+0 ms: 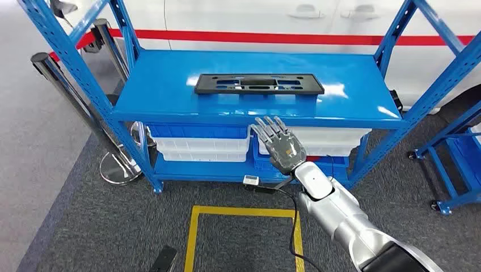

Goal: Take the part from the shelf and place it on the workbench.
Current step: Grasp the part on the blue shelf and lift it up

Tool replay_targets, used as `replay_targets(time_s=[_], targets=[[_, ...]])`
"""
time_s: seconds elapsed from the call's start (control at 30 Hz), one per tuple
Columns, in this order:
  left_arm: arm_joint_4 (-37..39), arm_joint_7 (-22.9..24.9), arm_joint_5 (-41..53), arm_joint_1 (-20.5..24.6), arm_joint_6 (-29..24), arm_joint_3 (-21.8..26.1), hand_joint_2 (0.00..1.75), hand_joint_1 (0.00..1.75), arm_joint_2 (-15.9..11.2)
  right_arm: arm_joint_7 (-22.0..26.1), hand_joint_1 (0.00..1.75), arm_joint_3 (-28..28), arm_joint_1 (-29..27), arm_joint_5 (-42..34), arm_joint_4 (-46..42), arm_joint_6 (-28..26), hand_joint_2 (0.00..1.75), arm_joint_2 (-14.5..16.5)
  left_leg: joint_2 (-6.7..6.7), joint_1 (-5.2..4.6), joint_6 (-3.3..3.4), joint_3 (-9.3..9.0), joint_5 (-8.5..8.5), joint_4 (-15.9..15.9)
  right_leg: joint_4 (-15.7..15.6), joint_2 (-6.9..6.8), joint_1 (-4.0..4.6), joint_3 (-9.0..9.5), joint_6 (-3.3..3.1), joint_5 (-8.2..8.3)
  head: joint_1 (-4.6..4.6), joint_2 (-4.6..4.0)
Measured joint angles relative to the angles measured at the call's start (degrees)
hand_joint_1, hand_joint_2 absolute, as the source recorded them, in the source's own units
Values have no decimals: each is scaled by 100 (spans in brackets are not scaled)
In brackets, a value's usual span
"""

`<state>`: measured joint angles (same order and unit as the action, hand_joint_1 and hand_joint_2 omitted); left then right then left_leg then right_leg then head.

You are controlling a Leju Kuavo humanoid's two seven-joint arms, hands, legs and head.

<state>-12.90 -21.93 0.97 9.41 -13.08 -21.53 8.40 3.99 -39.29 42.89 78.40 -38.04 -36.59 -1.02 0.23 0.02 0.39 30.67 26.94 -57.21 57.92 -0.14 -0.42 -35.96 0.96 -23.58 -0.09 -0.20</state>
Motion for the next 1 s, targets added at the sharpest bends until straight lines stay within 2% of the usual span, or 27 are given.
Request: replay_targets(time_s=[0.07, 0.13, 0.17, 0.23, 0.27, 0.3, 0.33, 0.4, 0.43, 0.47, 0.5, 0.53, 0.6, 0.63, 0.7, 0.77, 0.8, 0.83, 0.87, 0.93, 0.97, 1.0], targets=[[-1, -1, 1, 0, 1, -9, 0, 0, 2, -1, 0, 5, -10, 4, -21, -1, 175, -7, 2, 0, -33, -17, 11, -18, -14, 8, -12, 27, -36, -1, 0, 0], [-5, -2, 2, 6, 2, -21, 0, 0, 3, -3, 0, 11, -7, 10, -68, -2, 175, -15, 2, 14, -98, 41, 104, -210, -43, 17, -31, 107, -117, -27, 0, -2], [-7, -3, 2, 13, 3, -23, 0, 0, 3, -2, 0, 12, 1, 16, -91, -2, 175, -14, 0, 24, -127, 165, 207, -452, -52, 18, -36, 152, -153, -50, -1, -2], [-9, -3, 1, 16, 15, -27, 0, 0, 2, 13, 0, 11, 1, 42, -117, 12, 175, -10, -2, 40, -162, 616, 469, -1201, -56, 22, -28, 214, -200, -125, -1, -2], [-9, -3, -2, 7, 24, -28, 0, 0, 2, 24, 0, 9, -18, 57, -121, 27, 175, -7, -1, 46, -174, 845, 537, -1522, -55, 26, -23, 251, -207, -168, -1, -2], [-9, -1, -6, -5, 32, -28, 0, 0, 2, 33, 0, 7, -44, 73, -121, 48, 175, -2, -1, 49, -182, 1004, 505, -1674, -54, 31, -20, 301, -206, -218, -1, -2], [-9, 3, -9, -16, 38, -28, 0, 0, 2, 39, 0, 5, -73, 90, -121, 68, 175, 9, -1, 52, -185, 1046, 342, -1586, -53, 36, -19, 369, -199, -271, -2, -2], [-8, 14, -11, -29, 51, -28, 0, 0, 1, 22, 0, 1, -121, 135, -119, 91, 175, 51, 3, 53, -168, 875, -214, -879, -55, 41, -21, 525, -171, -384, -1, -3], [-8, 20, -11, -33, 61, -29, 0, 0, -1, 6, 0, -4, -140, 156, -116, 93, 175, 78, 7, 41, -149, 763, -395, -517, -56, 44, -19, 589, -148, -436, -1, -3], [-8, 28, -5, -32, 75, -30, 0, 0, -2, -15, 0, -10, -155, 175, -113, 96, 175, 104, 13, 26, -113, 678, -480, -263, -60, 46, -16, 624, -116, -481, -2, -3], [-8, 39, 3, -36, 90, -33, 0, 0, -3, -33, 0, -18, -172, 190, -109, 99, 175, 127, 14, 13, -68, 632, -481, -117, -54, 46, -12, 651, -78, -509, -2, -4], [-8, 55, 12, -40, 105, -38, 0, 0, -3, -48, 0, -27, -183, 198, -106, 100, 175, 146, 14, 1, -24, 600, -410, -79, -48, 47, -4, 673, -37, -520, -3, -3], [-9, 83, 30, -48, 131, -48, 0, 0, -3, -61, 0, -38, -184, 200, -98, 95, 175, 175, 0, 17, 65, 487, -370, -14, 65, 39, -7, 674, 34, -519, -3, -3], [-10, 93, 39, -43, 141, -51, 0, 0, -3, -63, 0, -40, -171, 188, -89, 89, 175, 183, -5, 25, 98, 417, -337, -2, 248, 35, -13, 586, 60, -516, -2, -3], [-10, 99, 62, -27, 162, -57, 0, 0, 0, -56, 0, -40, -169, 158, -64, 69, 175, 186, -16, 32, 145, 283, -241, 18, 908, 30, -30, 174, 103, -620, 1, -3], [-11, 100, 78, -33, 196, -64, 0, 0, 3, -46, 0, -40, -234, 139, -29, 34, 175, 184, -35, 31, 162, 133, -104, 20, 1495, 29, -31, -341, 129, -908, 0, -2], [-11, 106, 85, -41, 218, -67, 0, 0, 3, -42, 0, -40, -278, 136, -8, 10, 175, 182, -50, 30, 163, 36, -26, 20, 1577, 29, -31, -514, 131, -1019, 0, -2], [-11, 118, 92, -48, 235, -70, 0, 0, 3, -42, 0, -40, -313, 142, 15, -13, 175, 180, -65, 29, 160, -73, 58, 20, 1488, 29, -29, -610, 124, -1037, 0, -2], [-11, 137, 101, -51, 249, -73, 0, 0, 4, -46, 0, -40, -331, 155, 38, -32, 175, 178, -76, 24, 150, -196, 150, 21, 1224, 29, -19, -634, 101, -891, 0, -3], [-9, 175, 120, -59, 261, -84, 0, 0, 13, -63, 0, -41, -342, 191, 96, -60, 175, 170, -82, 9, 118, -407, 348, 20, 481, 23, 31, -616, 11, -98, 0, -3], [-8, 193, 130, -57, 264, -92, 0, 0, 21, -79, 0, -42, -342, 211, 121, -73, 175, 170, -82, -4, 93, -491, 447, 28, 213, 21, 60, -600, -36, 264, 0, -4], [-9, 205, 139, -50, 268, -103, 0, 0, 28, -94, 0, -40, -337, 223, 126, -87, 175, 172, -82, -13, 68, -567, 512, 32, 67, 20, 79, -586, -80, 493, 1, -4]])
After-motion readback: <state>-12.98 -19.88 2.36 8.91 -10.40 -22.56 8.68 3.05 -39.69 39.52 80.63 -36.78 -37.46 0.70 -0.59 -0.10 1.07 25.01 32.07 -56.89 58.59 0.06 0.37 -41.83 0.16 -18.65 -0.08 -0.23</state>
